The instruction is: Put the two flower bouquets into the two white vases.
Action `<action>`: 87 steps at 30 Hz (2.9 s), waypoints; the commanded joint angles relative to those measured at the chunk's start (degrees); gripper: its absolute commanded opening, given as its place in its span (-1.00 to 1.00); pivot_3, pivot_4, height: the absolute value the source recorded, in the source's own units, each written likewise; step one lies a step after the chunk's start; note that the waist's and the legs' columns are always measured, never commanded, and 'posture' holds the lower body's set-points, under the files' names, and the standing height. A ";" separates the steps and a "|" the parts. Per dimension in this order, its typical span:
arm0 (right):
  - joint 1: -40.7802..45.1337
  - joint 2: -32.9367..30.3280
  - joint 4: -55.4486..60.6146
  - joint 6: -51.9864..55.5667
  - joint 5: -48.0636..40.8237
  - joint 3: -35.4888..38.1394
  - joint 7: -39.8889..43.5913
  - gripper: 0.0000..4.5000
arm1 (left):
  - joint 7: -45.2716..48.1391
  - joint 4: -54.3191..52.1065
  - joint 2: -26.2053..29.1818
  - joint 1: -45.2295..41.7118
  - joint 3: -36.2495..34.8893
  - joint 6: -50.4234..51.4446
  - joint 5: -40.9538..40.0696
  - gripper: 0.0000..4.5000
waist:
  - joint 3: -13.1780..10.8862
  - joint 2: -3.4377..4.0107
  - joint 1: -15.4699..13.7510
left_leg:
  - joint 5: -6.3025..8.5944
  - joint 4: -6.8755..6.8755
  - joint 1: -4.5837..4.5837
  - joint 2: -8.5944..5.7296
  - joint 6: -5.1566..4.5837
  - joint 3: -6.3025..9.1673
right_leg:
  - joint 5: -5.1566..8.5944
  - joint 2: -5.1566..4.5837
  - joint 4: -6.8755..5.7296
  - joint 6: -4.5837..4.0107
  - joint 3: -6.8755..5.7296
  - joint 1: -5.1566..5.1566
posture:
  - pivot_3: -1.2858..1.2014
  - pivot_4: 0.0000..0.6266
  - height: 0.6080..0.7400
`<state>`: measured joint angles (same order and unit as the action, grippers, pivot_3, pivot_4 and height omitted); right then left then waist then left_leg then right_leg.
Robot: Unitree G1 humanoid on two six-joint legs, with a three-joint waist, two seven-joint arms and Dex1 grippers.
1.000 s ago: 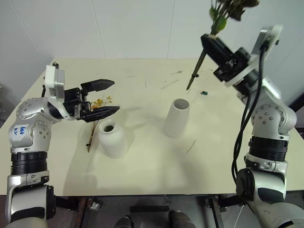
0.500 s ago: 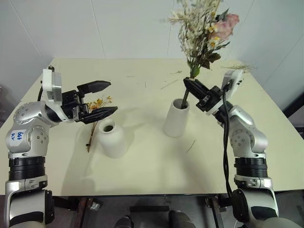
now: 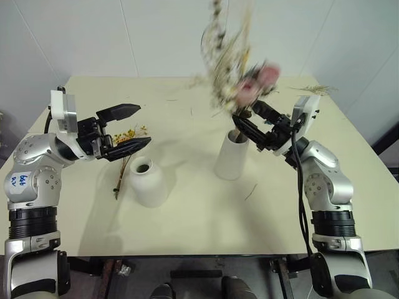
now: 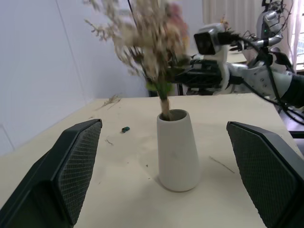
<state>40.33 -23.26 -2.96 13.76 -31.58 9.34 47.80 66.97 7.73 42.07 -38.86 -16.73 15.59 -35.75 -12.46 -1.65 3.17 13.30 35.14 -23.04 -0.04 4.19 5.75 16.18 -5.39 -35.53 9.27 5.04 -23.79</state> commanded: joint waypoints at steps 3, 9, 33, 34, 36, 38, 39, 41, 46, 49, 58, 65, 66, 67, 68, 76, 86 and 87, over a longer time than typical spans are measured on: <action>-2.65 -7.40 2.05 0.53 -1.13 3.21 4.40 0.96 | -7.35 2.49 4.17 -0.37 0.95 0.86 7.57 1.00 | 0.00 0.00 -0.07 | 0.00 0.00 0.00 -0.02 0.00 0.00 | 0.00 0.00 0.00 0.00 0.00 0.00 | 0.03 -0.52 1.00; -8.16 -21.28 1.52 4.53 -2.87 6.08 15.21 0.96 | -23.04 2.67 7.67 -1.39 2.64 13.31 16.16 1.00 | 0.00 0.00 -0.14 | 0.01 0.00 -0.01 -0.02 -0.02 0.00 | 0.00 -0.01 0.04 0.00 0.00 0.01 | 0.03 -0.52 1.00; -10.87 -27.96 23.55 19.01 -16.06 4.35 20.60 0.96 | -38.56 -2.41 3.29 -6.24 16.88 64.82 23.31 1.00 | 0.00 -0.10 -1.49 | 0.02 0.04 -0.03 -0.06 -0.01 0.07 | 0.05 -0.01 0.09 0.03 -0.01 0.08 | 0.03 -0.52 1.00; -10.98 -27.78 23.89 19.05 -16.16 4.27 20.24 0.96 | -38.25 -1.92 3.55 -6.09 17.11 64.10 23.29 1.00 | 0.00 -0.10 -1.33 | 0.02 0.04 -0.03 -0.06 -0.01 0.07 | 0.05 0.00 0.09 0.03 -0.01 0.07 | 0.03 -0.52 1.00; -11.21 -27.61 24.19 18.89 -16.25 4.12 19.80 0.96 | -38.08 -1.28 3.71 -6.36 17.51 63.04 23.42 1.00 | 0.00 -0.10 -1.30 | 0.02 0.03 -0.02 -0.05 0.00 0.07 | 0.05 0.00 0.09 0.03 -0.01 0.07 | 0.03 -0.52 1.00; -11.52 -27.59 24.41 18.72 -16.35 4.06 19.51 0.96 | -37.74 -1.56 4.03 -7.27 18.00 63.31 23.20 1.00 | 0.00 -0.10 -1.37 | 0.02 0.04 -0.01 -0.05 0.00 0.07 | 0.05 0.00 0.08 0.02 -0.01 0.07 | 0.03 -0.52 1.00; -11.62 -27.57 24.49 18.71 -16.42 4.05 19.38 0.96 | -37.42 -1.76 4.37 -7.55 18.34 63.36 23.11 1.00 | 0.00 -0.11 -1.41 | 0.02 0.04 -0.01 -0.05 0.00 0.07 | 0.05 0.00 0.08 0.02 -0.01 0.07 | 0.03 -0.52 1.00; -11.87 -27.52 24.48 18.61 -16.52 4.18 19.27 0.96 | -36.47 -2.02 5.63 -8.03 19.45 63.29 23.01 1.00 | 0.00 -0.11 -1.48 | 0.02 0.04 -0.01 -0.06 0.00 0.07 | 0.05 -0.01 0.09 0.03 -0.01 0.08 | 0.03 -0.52 1.00; -12.59 -27.34 24.29 18.06 -16.17 4.22 18.99 0.96 | -32.72 -3.07 9.69 -11.06 22.21 61.69 22.31 1.00 | 0.00 -0.11 -1.52 | 0.02 0.03 -0.03 -0.06 0.00 0.07 | 0.05 -0.01 0.11 0.02 -0.01 0.08 | 0.03 -0.52 1.00; -12.49 -27.23 23.98 17.72 -15.83 3.97 18.99 0.96 | -29.90 -3.96 11.27 -12.69 24.30 61.99 21.40 1.00 | 0.00 -0.11 -1.51 | 0.02 0.03 -0.04 -0.06 0.00 0.07 | 0.05 -0.01 0.14 0.02 -0.01 0.08 | 0.03 -0.52 1.00; -11.20 -26.47 24.23 17.85 -15.41 3.07 18.01 0.96 | -22.19 2.11 12.52 -16.24 34.04 54.85 23.96 1.00 | 0.00 -0.11 -1.46 | 0.02 0.04 -0.03 -0.06 0.00 0.06 | 0.05 0.00 0.10 0.02 -0.01 0.08 | 0.03 -0.52 1.00; -12.07 -26.43 26.15 18.37 -16.09 3.83 16.24 0.96 | -16.79 14.48 9.08 -20.93 41.25 45.59 29.32 1.00 | 0.00 -0.11 -1.54 | 0.02 0.04 -0.05 -0.07 -0.01 0.06 | 0.05 0.00 0.12 0.02 -0.01 0.08 | 0.03 -0.52 1.00; -12.38 -26.39 26.70 18.54 -16.30 4.06 15.72 0.96 | -16.13 15.69 8.55 -21.04 41.89 44.67 30.02 1.00 | 0.00 -0.11 -1.50 | 0.02 0.04 -0.05 -0.07 -0.01 0.06 | 0.05 0.00 0.12 0.02 -0.01 0.08 | 0.03 -0.52 1.00; -12.64 -26.37 27.14 18.69 -16.51 4.26 15.29 0.96 | -15.52 16.76 8.07 -21.12 42.39 44.01 30.67 1.00 | 0.00 -0.11 -1.45 | 0.02 0.04 -0.06 -0.07 -0.01 0.06 | 0.05 0.00 0.12 0.02 -0.01 0.08 | 0.03 -0.52 1.00; -12.90 -26.35 27.58 18.82 -16.71 4.43 14.87 0.96 | -14.73 17.65 7.76 -21.11 42.92 43.42 31.34 1.00 | 0.00 -0.11 -1.38 | 0.02 0.04 -0.06 -0.06 -0.02 0.06 | 0.05 0.00 0.12 0.02 -0.01 0.07 | 0.03 -0.52 1.00; -13.92 -26.25 29.07 18.95 -18.41 5.44 12.64 1.00 | -12.75 22.26 5.67 -21.21 43.34 38.99 35.97 0.82 | 0.01 -0.11 -1.54 | 0.01 0.10 -0.04 -0.07 -0.03 0.06 | 0.05 0.00 0.03 0.02 -0.01 0.08 | 0.03 -0.52 1.00; -13.31 -26.28 30.29 17.34 -19.25 5.87 12.80 1.00 | -11.24 24.07 6.21 -21.65 41.81 36.82 38.56 -0.45 | 0.01 -0.11 -1.29 | -0.03 0.13 0.05 -0.05 -0.05 0.06 | 0.04 0.02 -0.06 0.01 0.00 0.11 | 0.03 -0.52 1.00; -13.25 -26.27 30.49 17.42 -19.43 5.85 12.74 1.00 | -11.41 24.32 6.37 -21.56 41.44 36.63 38.63 -0.57 | 0.01 -0.11 -1.28 | -0.03 0.13 0.05 -0.05 -0.05 0.06 | 0.04 0.01 -0.06 0.01 0.00 0.11 | 0.03 -0.52 1.00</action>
<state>26.07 -49.72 25.25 32.43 -49.37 13.02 60.65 56.03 31.08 47.26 -60.11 25.73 52.39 0.63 -12.45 -1.75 1.90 13.27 35.27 -23.00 -0.09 4.14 5.81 16.22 -5.37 -35.59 9.28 5.04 -23.68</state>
